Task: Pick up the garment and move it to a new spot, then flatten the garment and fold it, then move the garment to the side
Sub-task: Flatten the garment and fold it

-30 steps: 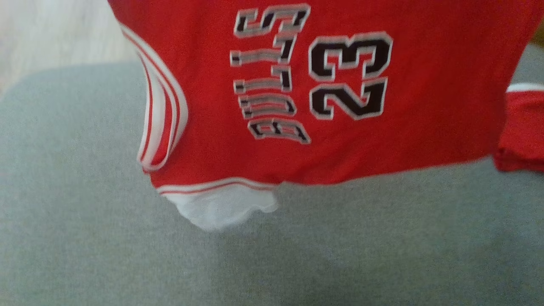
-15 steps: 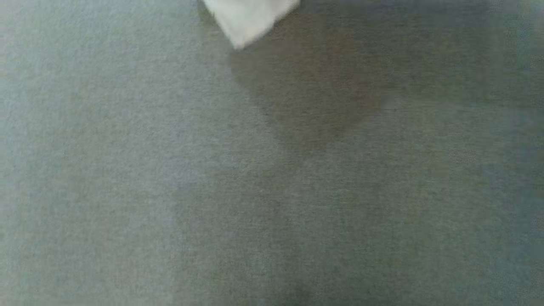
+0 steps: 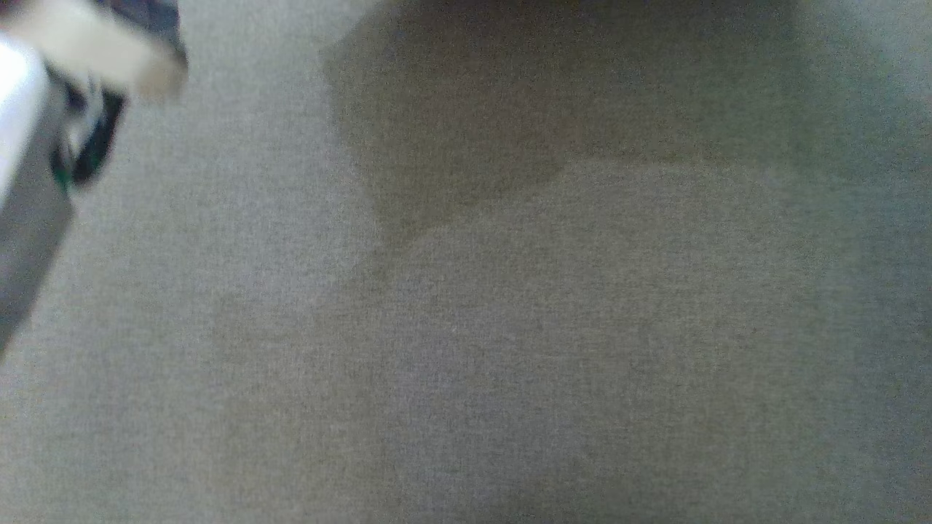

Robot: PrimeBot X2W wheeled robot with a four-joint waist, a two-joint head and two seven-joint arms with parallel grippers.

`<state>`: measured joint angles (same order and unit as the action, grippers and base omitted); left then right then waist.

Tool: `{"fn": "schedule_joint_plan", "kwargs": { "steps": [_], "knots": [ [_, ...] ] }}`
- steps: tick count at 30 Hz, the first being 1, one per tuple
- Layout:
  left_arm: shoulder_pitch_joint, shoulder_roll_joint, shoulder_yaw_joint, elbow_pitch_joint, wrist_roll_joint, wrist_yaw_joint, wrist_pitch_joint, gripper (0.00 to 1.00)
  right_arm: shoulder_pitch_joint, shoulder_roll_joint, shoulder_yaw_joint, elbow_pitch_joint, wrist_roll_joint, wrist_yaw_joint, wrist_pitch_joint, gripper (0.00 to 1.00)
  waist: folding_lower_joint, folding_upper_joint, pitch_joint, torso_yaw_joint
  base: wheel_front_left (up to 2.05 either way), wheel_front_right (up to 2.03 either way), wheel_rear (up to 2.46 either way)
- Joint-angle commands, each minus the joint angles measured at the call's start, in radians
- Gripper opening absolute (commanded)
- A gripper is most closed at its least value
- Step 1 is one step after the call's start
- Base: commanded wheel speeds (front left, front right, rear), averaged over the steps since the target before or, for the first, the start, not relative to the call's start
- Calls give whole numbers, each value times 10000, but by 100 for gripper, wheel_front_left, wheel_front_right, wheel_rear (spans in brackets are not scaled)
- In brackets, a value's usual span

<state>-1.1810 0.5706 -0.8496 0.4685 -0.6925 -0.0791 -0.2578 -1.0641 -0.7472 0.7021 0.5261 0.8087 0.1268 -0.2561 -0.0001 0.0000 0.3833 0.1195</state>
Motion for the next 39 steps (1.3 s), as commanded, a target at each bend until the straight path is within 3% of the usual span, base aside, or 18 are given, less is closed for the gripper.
{"fn": "schedule_joint_plan", "kwargs": {
  "steps": [1, 8, 13, 22, 31, 39],
  "knots": [
    [559, 780, 733, -619, 106, 166, -38, 0, 850, -401, 121, -494, 441, 39, -55, 0, 1, 0, -519, -163, 0, 0, 0],
    [5205, 1706, 1191, -2501, 134, 662, -39, 0, 3792, -848, 628, -1583, 1510, 39, -56, 0, 1, 0, -1651, -629, 0, 0, 0],
    [8125, 1904, 1149, -3542, 80, 1234, -39, 0, 5725, -922, 440, -2048, 1897, 39, -56, 0, 1, 0, -2375, -779, 0, 0, 0],
    [11026, 2161, 924, -4674, -393, 1720, -39, 0, 8483, -985, -700, -2711, 1769, 39, -56, 0, 1, 0, -3161, -804, 0, 0, 0],
    [11893, 2540, 800, -5799, -859, 1953, 360, 0, 10279, -963, -1736, -3488, 1402, 39, -56, 0, 1, 0, -3274, -782, 0, 0, 0],
    [10127, 1842, 1099, -5229, -269, 1899, 301, 0, 9874, -617, -1942, -3362, 1130, 39, -57, 0, 1, 0, -2722, -672, 0, 0, 0]
  ]
}}
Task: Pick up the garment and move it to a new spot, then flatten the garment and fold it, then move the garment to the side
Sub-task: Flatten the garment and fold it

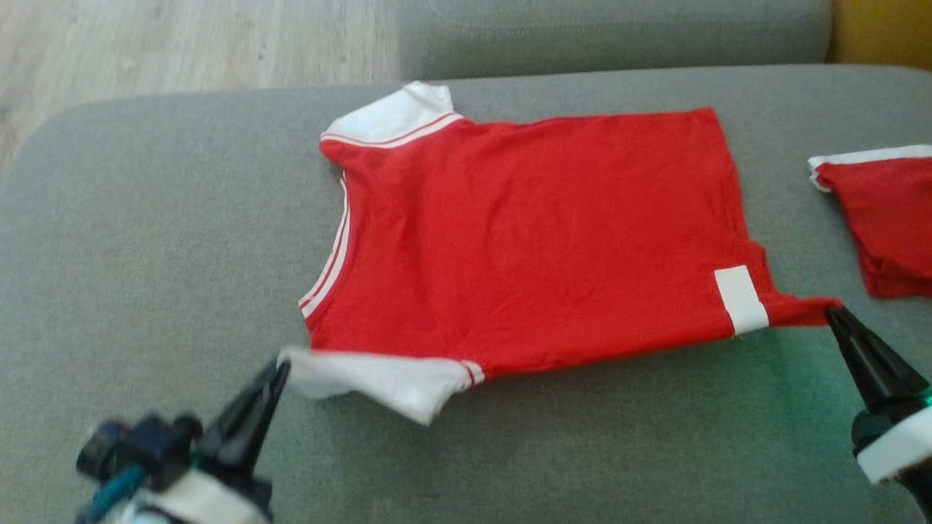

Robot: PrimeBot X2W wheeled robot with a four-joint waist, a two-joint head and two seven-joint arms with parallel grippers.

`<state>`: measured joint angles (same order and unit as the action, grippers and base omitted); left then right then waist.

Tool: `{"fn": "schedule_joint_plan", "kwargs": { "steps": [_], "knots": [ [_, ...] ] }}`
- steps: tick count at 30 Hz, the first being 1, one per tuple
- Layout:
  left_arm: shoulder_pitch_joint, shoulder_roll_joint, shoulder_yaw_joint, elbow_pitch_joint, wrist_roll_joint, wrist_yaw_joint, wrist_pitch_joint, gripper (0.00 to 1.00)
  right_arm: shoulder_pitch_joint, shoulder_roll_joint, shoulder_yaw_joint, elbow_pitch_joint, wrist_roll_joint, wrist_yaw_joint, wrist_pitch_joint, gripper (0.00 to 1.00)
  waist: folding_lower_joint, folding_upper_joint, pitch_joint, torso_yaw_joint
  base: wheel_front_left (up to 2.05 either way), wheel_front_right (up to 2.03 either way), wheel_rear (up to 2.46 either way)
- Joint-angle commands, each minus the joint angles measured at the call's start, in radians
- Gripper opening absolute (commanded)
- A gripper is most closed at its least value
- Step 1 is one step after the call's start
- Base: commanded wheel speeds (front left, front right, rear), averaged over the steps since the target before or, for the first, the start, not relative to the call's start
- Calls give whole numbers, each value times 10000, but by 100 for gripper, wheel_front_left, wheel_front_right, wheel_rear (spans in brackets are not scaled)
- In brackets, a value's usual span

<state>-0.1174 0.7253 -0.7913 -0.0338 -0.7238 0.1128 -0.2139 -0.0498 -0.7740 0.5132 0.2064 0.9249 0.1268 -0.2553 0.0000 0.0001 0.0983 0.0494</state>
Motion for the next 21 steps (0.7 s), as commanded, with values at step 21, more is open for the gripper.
{"fn": "schedule_joint_plan", "kwargs": {
  "steps": [21],
  "knots": [
    [-6552, -1664, 388, 4060, 1787, -1521, -119, 26, -4422, -502, 2012, 1604, 310, 39, 2, 17, 0, -1, 2296, 106, 0, 0, 0]
  ]
}}
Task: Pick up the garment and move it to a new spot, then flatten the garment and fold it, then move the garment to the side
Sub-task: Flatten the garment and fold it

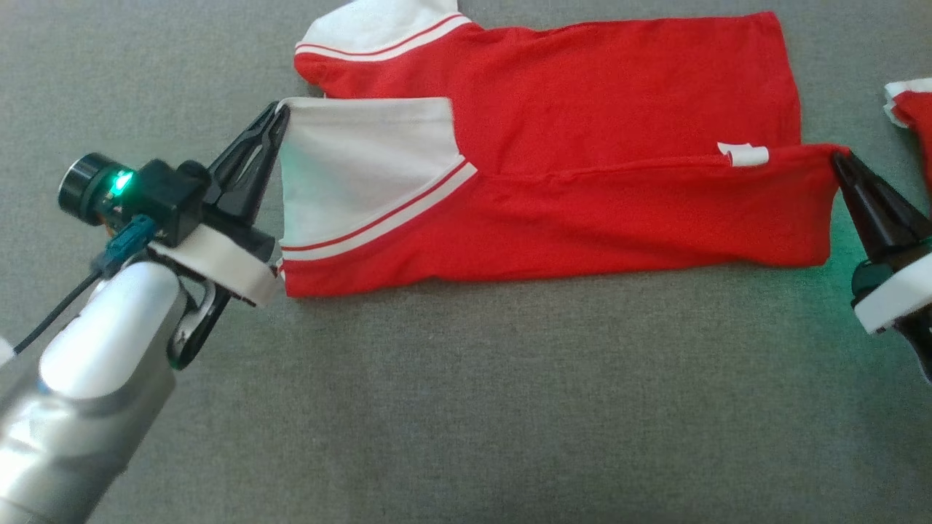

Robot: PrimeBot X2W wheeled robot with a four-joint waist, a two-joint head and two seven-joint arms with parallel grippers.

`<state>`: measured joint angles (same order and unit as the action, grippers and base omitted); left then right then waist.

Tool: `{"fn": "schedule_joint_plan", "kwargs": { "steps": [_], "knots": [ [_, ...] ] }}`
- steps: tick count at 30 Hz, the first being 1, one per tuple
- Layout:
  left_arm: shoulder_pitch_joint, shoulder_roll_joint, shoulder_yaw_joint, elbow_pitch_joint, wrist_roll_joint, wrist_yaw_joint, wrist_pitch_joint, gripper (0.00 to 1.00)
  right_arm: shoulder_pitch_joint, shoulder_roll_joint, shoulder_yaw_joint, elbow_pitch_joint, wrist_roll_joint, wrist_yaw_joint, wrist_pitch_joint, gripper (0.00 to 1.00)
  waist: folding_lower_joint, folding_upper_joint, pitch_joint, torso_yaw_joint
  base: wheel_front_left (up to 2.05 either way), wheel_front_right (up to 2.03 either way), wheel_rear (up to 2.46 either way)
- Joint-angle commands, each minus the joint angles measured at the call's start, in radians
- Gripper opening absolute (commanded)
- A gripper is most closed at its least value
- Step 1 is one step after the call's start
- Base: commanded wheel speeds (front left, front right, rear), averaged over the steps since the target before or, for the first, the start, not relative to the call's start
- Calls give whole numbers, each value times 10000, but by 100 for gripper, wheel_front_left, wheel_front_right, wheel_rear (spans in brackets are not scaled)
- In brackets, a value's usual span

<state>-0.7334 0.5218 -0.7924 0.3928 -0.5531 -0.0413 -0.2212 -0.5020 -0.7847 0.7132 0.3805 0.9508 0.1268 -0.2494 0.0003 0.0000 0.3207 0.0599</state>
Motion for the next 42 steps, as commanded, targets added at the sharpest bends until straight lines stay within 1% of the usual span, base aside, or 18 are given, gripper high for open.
{"fn": "schedule_joint_plan", "kwargs": {
  "steps": [1, 2, 3, 6, 8, 10, 11, 15, 18, 21, 24, 27, 28, 30, 33, 35, 38, 42],
  "knots": [
    [-481, 266, 376, 13, 67, -38, -64, 44, -43, -366, 121, -32, 69, 39, -64, 57, -3, 0, 102, 6, 0, 0, 0],
    [-550, 173, 356, 209, 62, -82, -91, 89, -171, -330, 195, 82, 95, 39, -73, 100, -3, 0, 124, 11, 0, 0, 0],
    [-584, 65, 389, 394, 21, -81, -132, 100, -294, -280, 214, 212, 108, 39, -85, 100, -3, 0, 130, 13, 0, 0, 0],
    [-399, -217, 461, 784, -113, -5, -240, 100, -517, -80, 140, 463, 27, 39, -113, 100, -3, 0, 13, 2, 0, 0, 0],
    [-33, -358, 540, 894, -223, 183, -295, 100, -522, 81, -179, 437, -214, 39, -118, 100, -3, 0, -143, -23, 0, 0, 0],
    [539, -575, 745, 857, -519, 458, -338, 100, -343, 260, -583, 316, -583, 39, -120, 100, -3, 0, -324, -41, 0, 0, 0],
    [1254, -819, 952, 761, -895, 742, -361, 100, -34, 529, -1093, 117, -845, 39, -121, 100, -3, 0, -508, -71, 0, 0, 0],
    [2547, -1336, 1265, 804, -1603, 1324, -370, 100, 726, 1047, -1971, -328, -1347, 39, -122, 100, -3, 0, -775, -114, 0, 0, 0],
    [3104, -1656, 1353, 1142, -2046, 1644, -90, 100, 1182, 1343, -2352, -573, -1620, 39, -122, 100, -3, 0, -881, -173, 0, 0, 0],
    [3227, -1845, 1507, 1585, -2259, 2007, 28, 100, 1475, 1526, -2557, -715, -1802, 39, -123, 100, -3, 0, -920, -234, 0, 0, 0],
    [3208, -2001, 1542, 2029, -2411, 2098, 198, 100, 1642, 1625, -2587, -755, -1888, 39, -123, 100, -3, 0, -951, -304, 0, 0, 0],
    [3183, -2111, 1417, 2341, -2492, 1904, 402, 100, 1719, 1680, -2551, -670, -1896, 39, -123, 100, -3, 0, -1000, -349, 0, 0, 0],
    [3177, -2147, 1378, 2418, -2525, 1826, 466, 79, 1741, 1694, -2517, -603, -1880, 39, -123, 100, -3, 0, -1024, -353, 0, 0, 0],
    [3182, -2190, 1281, 2516, -2558, 1641, 555, 0, 1768, 1719, -2349, -395, -1830, 39, -123, 100, -3, 0, -1090, -360, 0, 0, 0],
    [3186, -2216, 1167, 2530, -2552, 1337, 472, 0, 1686, 1767, -1995, 217, -1705, 39, -122, 100, -3, 0, -1217, -318, 0, 0, 0],
    [3152, -2208, 1144, 2467, -2479, 1217, 264, 0, 1558, 1847, -1830, 725, -1680, 39, -64, 100, -3, 0, -1305, -247, 0, 0, 0],
    [3082, -2143, 1156, 2327, -2293, 1187, -13, 0, 1330, 2043, -1754, 1595, -1847, 39, 182, 100, -3, 0, -1417, -119, 0, 0, 0],
    [3025, -2026, 1207, 2081, -2054, 1223, -214, 0, 1021, 2429, -1760, 2700, -2043, 39, 914, 100, -3, 0, -1472, 19, 0, 0, 0]
  ]
}}
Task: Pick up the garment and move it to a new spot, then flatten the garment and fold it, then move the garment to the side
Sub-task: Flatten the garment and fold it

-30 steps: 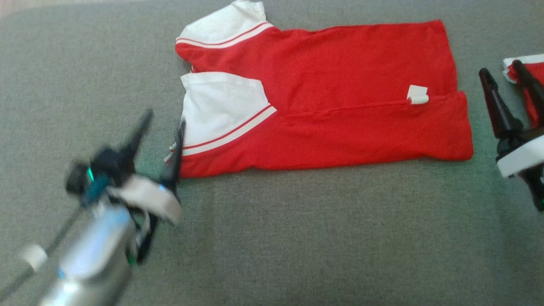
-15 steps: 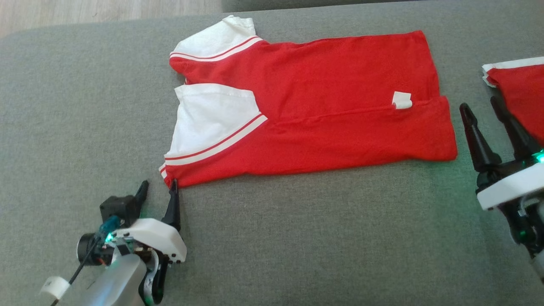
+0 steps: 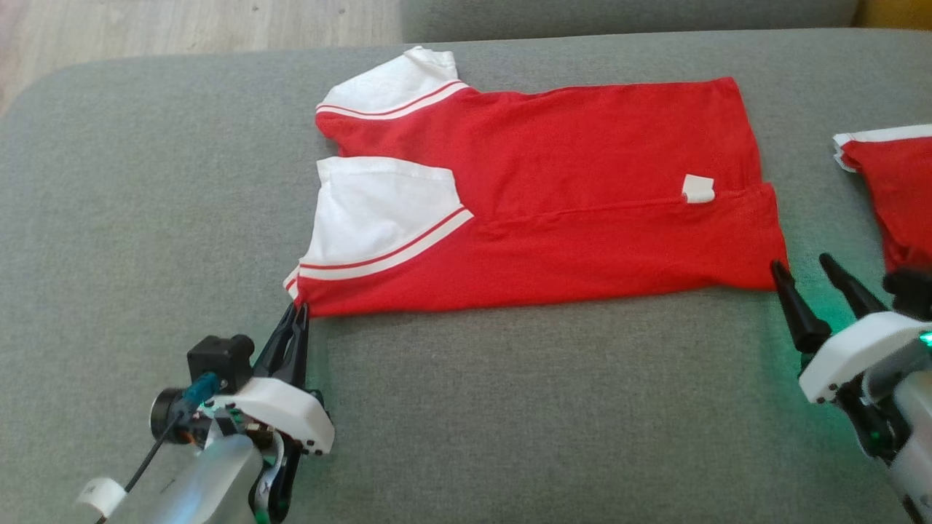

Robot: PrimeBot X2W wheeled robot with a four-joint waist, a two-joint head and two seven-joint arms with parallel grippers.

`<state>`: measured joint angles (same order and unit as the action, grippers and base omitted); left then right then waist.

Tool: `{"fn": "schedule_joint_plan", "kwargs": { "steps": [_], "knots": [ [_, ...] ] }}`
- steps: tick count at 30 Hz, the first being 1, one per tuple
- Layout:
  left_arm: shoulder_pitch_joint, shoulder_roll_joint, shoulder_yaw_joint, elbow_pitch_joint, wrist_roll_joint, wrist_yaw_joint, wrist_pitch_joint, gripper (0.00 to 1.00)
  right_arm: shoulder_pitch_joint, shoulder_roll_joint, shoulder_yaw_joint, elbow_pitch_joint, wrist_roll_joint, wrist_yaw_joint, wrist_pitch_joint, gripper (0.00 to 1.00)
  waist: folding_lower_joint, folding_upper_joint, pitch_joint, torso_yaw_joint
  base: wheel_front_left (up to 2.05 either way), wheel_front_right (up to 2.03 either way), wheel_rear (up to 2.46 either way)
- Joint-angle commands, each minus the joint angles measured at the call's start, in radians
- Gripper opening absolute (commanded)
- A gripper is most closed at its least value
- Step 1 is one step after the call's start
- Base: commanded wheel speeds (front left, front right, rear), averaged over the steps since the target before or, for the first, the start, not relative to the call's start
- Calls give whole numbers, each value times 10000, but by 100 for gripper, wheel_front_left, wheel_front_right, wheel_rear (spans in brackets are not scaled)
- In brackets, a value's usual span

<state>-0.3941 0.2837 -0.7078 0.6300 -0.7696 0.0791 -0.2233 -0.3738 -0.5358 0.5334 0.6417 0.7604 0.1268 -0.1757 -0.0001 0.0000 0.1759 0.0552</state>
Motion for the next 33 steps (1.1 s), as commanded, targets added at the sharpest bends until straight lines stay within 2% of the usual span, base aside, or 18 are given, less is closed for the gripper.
{"fn": "schedule_joint_plan", "kwargs": {
  "steps": [1, 10, 11, 12, 13, 21, 27, 33],
  "knots": [
    [-368, 356, 361, -291, 111, 19, -193, 0, -261, -60, 39, 89, -139, 39, 178, 100, 1, 0, -23, 66, 0, 0, 0],
    [-432, 451, 335, -598, 502, 33, -321, 0, -776, 516, 185, 1324, -266, 39, 1513, 100, 1, 0, 39, 211, 0, 0, 0],
    [-440, 450, 329, -621, 534, 33, -327, 0, -813, 525, 185, 1386, -267, 39, 1576, 89, 1, 0, 47, 228, 0, 0, 0],
    [-444, 448, 326, -638, 562, 34, -333, 0, -836, 536, 184, 1422, -257, 39, 1604, 40, 1, 0, 47, 246, 0, 0, 0],
    [-441, 447, 321, -652, 587, 31, -337, 0, -838, 561, 187, 1432, -186, 39, 1668, 0, 1, 0, 35, 263, 0, 0, 0],
    [182, 659, 270, -866, 667, -11, -362, 0, -238, 134, 265, 889, 402, 39, 1703, 0, 1, 0, -524, 214, 0, 0, 0],
    [1419, 851, 227, -1468, 500, 187, -369, 0, 822, -306, 259, 285, 678, 39, 1347, 0, 1, 0, -972, 83, 0, 0, 0],
    [2810, 1020, 7, -2308, 326, 488, -283, 0, 1921, -453, 121, -250, 752, 39, 1107, 0, 1, 0, -1372, 15, 0, 0, 0]
  ]
}}
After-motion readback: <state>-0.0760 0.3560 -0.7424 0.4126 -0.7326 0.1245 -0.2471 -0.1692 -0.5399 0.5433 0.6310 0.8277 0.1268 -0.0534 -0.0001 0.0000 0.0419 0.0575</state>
